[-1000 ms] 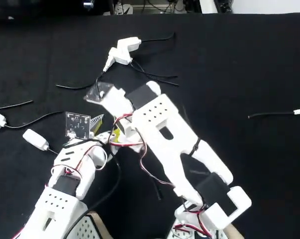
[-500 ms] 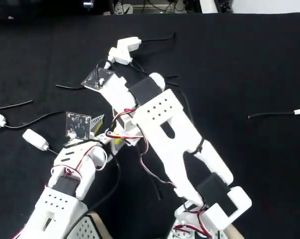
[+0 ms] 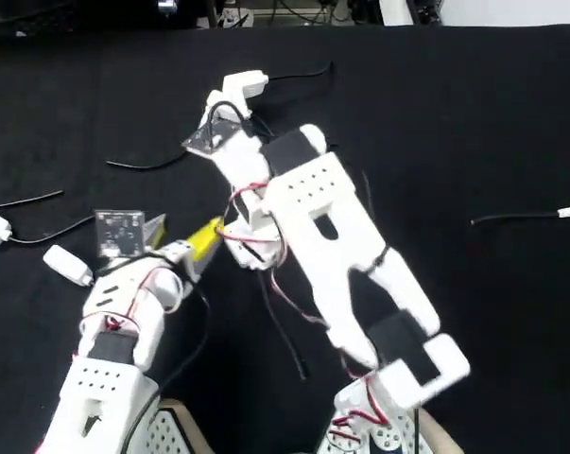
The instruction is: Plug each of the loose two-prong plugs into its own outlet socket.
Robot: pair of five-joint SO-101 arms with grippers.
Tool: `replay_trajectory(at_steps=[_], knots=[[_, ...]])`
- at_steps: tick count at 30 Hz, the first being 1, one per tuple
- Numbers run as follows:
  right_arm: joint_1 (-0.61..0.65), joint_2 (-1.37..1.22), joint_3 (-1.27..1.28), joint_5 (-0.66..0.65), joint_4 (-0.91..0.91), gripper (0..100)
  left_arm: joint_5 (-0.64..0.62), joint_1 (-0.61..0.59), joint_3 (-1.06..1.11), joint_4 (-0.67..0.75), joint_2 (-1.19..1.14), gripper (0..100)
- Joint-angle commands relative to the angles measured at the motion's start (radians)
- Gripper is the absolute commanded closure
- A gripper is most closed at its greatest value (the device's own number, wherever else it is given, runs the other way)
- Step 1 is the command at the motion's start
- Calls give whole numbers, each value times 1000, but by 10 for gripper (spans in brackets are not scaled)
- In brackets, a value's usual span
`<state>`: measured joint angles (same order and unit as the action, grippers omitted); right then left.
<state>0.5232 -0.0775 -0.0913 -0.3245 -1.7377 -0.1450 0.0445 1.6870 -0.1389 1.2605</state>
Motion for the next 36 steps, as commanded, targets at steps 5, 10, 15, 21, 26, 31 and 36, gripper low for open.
replay_trajectory(at_steps=[5,10,15,21,26,31,36], knots=[[-8,-231,-320,5,-18,986,5,-203,18,-80,11,671],[-9,-381,-446,2,-23,986,5,-202,18,-78,11,671],[-8,-483,-561,-23,-23,986,5,-200,18,-78,11,671],[-6,-535,-645,-26,-23,986,3,-200,18,-78,11,671],[-6,-541,-641,-26,-23,986,5,-157,18,-84,11,671],[9,-541,-638,-26,-23,986,5,-156,18,-84,11,671],[49,-541,-638,-23,-23,986,5,-156,18,-84,11,671]])
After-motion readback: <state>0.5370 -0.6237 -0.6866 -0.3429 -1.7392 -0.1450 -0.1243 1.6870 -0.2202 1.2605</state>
